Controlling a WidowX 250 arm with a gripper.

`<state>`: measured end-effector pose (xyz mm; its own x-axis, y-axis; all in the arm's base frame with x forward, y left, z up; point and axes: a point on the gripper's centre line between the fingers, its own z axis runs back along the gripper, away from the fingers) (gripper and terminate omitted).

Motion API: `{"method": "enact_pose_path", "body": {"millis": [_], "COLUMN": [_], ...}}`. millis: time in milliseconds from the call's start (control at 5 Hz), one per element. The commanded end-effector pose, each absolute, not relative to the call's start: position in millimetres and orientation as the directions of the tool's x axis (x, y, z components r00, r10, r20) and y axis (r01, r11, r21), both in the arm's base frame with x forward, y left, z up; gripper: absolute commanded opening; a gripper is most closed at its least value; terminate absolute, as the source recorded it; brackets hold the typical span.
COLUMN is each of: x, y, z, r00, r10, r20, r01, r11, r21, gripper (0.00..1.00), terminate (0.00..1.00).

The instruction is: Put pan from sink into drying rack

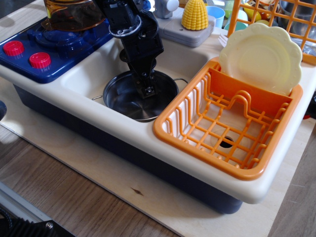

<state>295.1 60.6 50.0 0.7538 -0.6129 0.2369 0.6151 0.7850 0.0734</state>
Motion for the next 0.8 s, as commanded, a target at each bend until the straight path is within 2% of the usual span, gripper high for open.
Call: {"method": "enact_pose_path", "body": {"millis": [0, 200, 400, 600], "x": [300.1, 302.8, 304.8, 307.0], "y": [57.0, 57.4, 63.2, 73.7], "z": [66.3, 82.5, 111.1, 136.4], "r00": [0.745, 0.727, 0.712, 0.699], "r10": [-0.625, -0.661, -0.693, -0.711], "r20": [0.234, 0.187, 0.117, 0.078], "r01": [0.615, 0.64, 0.671, 0.694], "r11": [0.779, 0.751, 0.72, 0.7], "r21": [0.125, 0.163, 0.179, 0.165], "gripper": [0.0, 0.0, 0.0, 0.0], "terminate": [0.0, 0.0, 0.0, 0.0]}}
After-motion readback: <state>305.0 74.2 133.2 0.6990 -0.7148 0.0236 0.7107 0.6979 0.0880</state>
